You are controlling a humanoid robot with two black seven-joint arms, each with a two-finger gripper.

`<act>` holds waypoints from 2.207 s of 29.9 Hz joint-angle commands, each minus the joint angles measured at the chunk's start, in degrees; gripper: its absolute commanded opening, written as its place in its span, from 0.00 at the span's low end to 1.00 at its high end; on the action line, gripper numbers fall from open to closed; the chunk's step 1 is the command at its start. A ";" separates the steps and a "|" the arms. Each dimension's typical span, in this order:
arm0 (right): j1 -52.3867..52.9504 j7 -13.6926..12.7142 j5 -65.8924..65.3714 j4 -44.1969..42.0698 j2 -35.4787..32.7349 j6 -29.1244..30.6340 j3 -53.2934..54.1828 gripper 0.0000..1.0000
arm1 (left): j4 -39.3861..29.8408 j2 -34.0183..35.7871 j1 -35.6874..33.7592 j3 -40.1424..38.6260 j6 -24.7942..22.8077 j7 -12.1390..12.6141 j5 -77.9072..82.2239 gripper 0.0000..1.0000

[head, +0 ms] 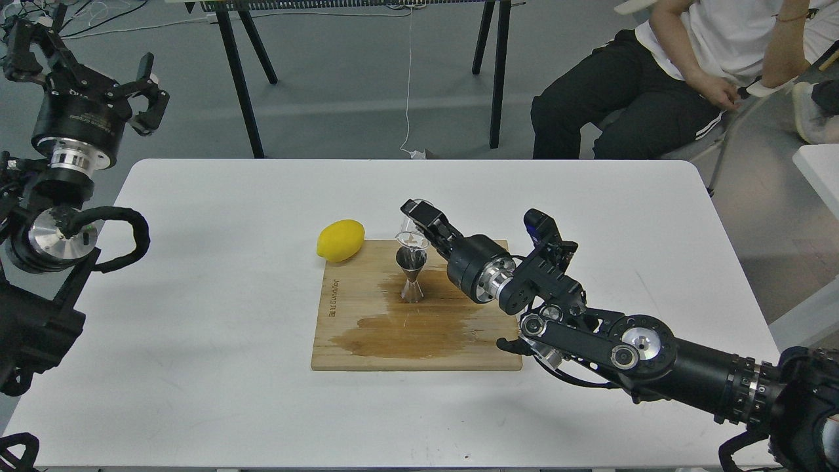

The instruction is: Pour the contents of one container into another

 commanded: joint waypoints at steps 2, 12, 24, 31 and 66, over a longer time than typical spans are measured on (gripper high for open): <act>-0.01 0.47 -1.64 -0.30 0.04 -0.28 -0.23 0.33 | 0.00 -0.08 0.00 0.00 -0.09 0.00 0.00 1.00; -0.18 5.30 -8.58 -1.53 -0.13 -2.04 -1.64 0.33 | 0.00 -0.08 0.00 -0.26 -0.09 0.00 -0.09 1.00; -0.89 11.82 -13.96 -2.41 -1.28 -3.18 -1.20 0.33 | 0.00 -0.08 0.00 -0.35 -0.09 0.00 0.00 1.00; -5.01 10.41 -0.70 -0.57 -4.62 -3.18 6.88 0.33 | 0.09 -0.08 0.08 -1.23 -0.26 0.00 -0.09 1.00; -27.70 -6.38 81.67 -20.06 -3.57 22.03 50.04 0.37 | 0.00 -1.14 0.08 -0.09 -0.09 0.26 0.08 1.00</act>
